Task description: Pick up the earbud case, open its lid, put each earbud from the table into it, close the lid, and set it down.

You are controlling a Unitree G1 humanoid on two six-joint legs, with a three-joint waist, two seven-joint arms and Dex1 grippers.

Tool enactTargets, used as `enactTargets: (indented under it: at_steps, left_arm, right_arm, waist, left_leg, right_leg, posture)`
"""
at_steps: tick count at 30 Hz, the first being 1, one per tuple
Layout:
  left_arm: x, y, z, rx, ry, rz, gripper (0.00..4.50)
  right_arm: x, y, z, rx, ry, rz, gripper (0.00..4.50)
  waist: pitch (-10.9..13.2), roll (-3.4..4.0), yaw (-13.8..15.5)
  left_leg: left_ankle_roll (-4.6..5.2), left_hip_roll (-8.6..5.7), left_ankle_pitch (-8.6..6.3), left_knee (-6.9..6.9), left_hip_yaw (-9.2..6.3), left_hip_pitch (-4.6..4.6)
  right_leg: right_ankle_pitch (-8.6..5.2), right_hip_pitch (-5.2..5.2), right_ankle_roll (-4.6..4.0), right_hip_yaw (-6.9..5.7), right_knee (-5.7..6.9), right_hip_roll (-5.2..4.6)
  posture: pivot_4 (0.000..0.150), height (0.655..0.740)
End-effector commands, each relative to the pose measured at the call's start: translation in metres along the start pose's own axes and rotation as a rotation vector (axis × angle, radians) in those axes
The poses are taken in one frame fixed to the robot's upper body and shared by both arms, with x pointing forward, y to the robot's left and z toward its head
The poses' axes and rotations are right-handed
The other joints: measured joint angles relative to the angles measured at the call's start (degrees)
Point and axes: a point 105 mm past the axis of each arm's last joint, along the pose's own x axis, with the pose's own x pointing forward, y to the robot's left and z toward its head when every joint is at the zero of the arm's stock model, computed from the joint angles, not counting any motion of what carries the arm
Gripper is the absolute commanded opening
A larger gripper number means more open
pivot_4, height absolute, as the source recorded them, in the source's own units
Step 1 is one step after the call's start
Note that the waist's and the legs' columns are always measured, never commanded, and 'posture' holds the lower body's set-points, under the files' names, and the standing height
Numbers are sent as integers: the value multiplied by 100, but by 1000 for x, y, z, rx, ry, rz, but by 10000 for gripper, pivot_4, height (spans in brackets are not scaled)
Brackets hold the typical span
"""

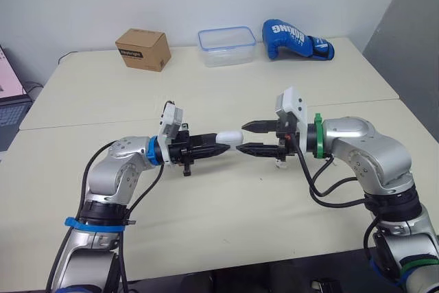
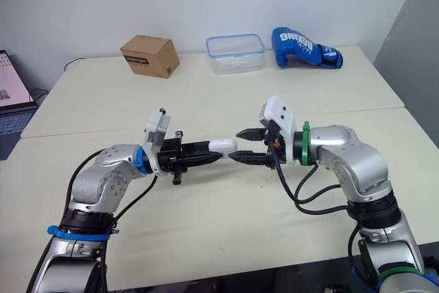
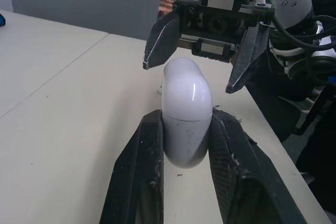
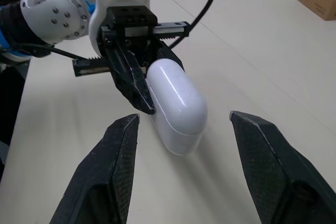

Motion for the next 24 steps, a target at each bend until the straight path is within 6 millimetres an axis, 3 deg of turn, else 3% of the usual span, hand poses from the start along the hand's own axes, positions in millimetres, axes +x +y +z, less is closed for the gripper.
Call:
enactTargets:
  at_steps: [1,24]
  left_arm:
    - [3,-2,12,61,-30,-32,8243]
    - [8,-12,10,72,-19,-87,8243]
  right_arm:
    - [-2,2,10,-39,-32,-5,28571]
    - [9,-13,14,-30,-37,-48,28571]
  waist:
    - [0,0,-2]
    - [0,0,-24]
  left_leg:
    - [0,0,0,0,0,0]
    - [0,0,0,0,0,1]
  right_leg:
    - [0,0,0,0,0,0]
    - [0,0,0,0,1,0]
  posture:
    - [1500,7307]
    - [1500,7307]
